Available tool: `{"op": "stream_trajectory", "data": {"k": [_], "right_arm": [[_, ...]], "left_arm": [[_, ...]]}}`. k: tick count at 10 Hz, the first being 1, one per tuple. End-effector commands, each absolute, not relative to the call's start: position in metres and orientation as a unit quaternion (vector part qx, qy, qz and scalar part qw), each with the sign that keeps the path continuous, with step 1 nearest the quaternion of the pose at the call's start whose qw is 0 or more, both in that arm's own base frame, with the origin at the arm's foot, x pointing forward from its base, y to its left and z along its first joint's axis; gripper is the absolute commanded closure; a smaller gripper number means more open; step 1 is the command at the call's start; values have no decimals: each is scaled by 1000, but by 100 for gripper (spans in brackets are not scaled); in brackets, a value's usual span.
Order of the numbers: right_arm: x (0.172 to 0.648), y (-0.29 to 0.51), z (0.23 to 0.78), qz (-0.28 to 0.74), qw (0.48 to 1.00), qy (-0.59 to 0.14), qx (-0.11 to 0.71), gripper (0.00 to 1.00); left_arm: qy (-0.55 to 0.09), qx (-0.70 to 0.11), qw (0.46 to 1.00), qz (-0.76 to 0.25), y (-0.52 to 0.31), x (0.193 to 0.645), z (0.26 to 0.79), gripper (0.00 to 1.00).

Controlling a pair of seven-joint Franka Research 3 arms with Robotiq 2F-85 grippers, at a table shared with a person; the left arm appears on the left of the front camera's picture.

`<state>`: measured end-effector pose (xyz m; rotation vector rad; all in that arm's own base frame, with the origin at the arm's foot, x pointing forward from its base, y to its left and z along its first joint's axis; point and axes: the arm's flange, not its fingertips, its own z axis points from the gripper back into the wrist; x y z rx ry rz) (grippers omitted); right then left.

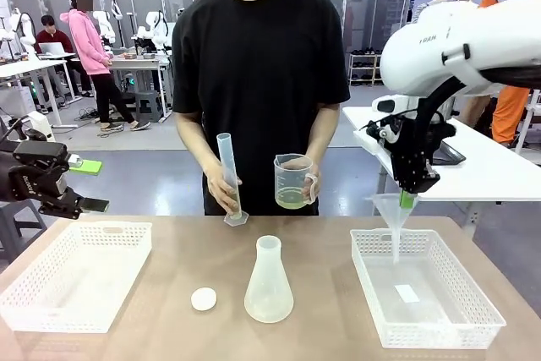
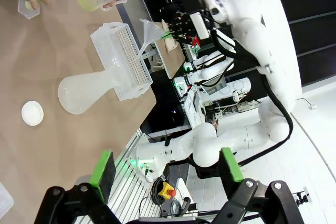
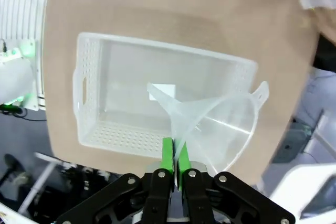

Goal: Prepare the solutions needed for the experiment.
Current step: Pick up the Plastic Funnel and insert it into the Big flask.

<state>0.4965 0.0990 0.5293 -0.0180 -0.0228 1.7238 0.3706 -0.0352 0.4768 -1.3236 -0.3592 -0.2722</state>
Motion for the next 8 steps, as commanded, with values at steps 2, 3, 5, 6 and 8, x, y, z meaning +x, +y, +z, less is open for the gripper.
{"op": "stream_trajectory", "data": {"k": [2, 3, 5, 6, 8], "right_arm": [[452, 118, 550, 737, 662, -60, -120, 100], [445, 122, 555, 731, 664, -65, -144, 100], [442, 121, 557, 715, 680, -79, -143, 100], [446, 123, 572, 744, 652, -71, -129, 100], [446, 123, 572, 744, 652, -71, -129, 100]], "left_arm": [[-171, -620, 756, -125, -37, 372, 478, 0], [-171, -620, 756, -125, -37, 372, 478, 0], [-171, -620, 756, -125, -37, 372, 478, 0], [-171, -620, 756, -125, -37, 372, 478, 0], [-171, -620, 756, -125, -37, 372, 478, 0]]}}
